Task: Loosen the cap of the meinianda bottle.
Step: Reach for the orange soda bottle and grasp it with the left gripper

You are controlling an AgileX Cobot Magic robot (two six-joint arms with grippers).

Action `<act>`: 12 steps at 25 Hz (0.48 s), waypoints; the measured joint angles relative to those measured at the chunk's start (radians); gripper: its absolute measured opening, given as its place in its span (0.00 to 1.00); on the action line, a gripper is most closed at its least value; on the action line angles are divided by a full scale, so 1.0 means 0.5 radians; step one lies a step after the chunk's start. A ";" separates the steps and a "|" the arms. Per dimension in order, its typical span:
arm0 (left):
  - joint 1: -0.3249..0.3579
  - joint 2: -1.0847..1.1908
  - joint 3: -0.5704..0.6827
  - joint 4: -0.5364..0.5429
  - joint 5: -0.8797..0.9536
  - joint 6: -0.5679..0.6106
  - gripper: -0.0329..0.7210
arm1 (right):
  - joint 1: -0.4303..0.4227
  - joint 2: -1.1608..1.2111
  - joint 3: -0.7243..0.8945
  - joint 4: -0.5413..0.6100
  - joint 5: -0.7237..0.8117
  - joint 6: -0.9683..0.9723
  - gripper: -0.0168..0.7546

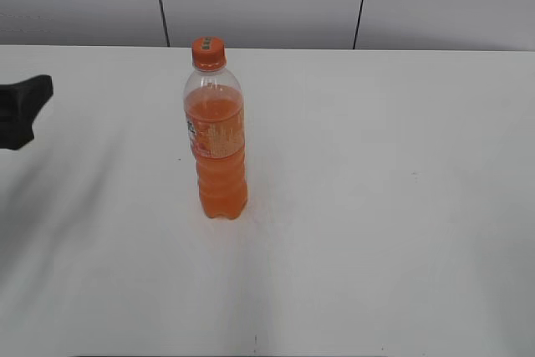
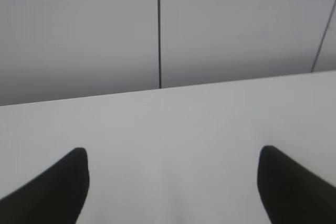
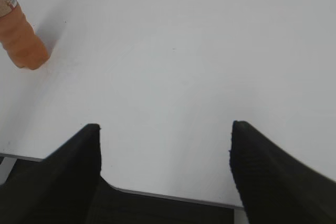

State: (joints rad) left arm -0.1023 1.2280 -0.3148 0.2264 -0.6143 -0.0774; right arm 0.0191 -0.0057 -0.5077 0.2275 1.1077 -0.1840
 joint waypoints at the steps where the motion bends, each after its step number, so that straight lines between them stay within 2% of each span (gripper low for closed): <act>1: 0.000 0.027 0.006 0.083 -0.030 -0.014 0.83 | 0.000 0.000 0.000 0.000 0.000 0.000 0.77; 7: 0.005 0.174 0.016 0.720 -0.245 -0.311 0.83 | 0.000 0.000 0.000 0.000 0.000 0.000 0.77; 12: 0.129 0.523 -0.006 1.247 -0.640 -0.484 0.83 | 0.000 0.000 0.000 0.000 0.000 0.000 0.77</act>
State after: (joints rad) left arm -0.0379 1.4895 -0.3176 0.8500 -0.9340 -0.3192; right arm 0.0191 -0.0057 -0.5077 0.2275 1.1077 -0.1840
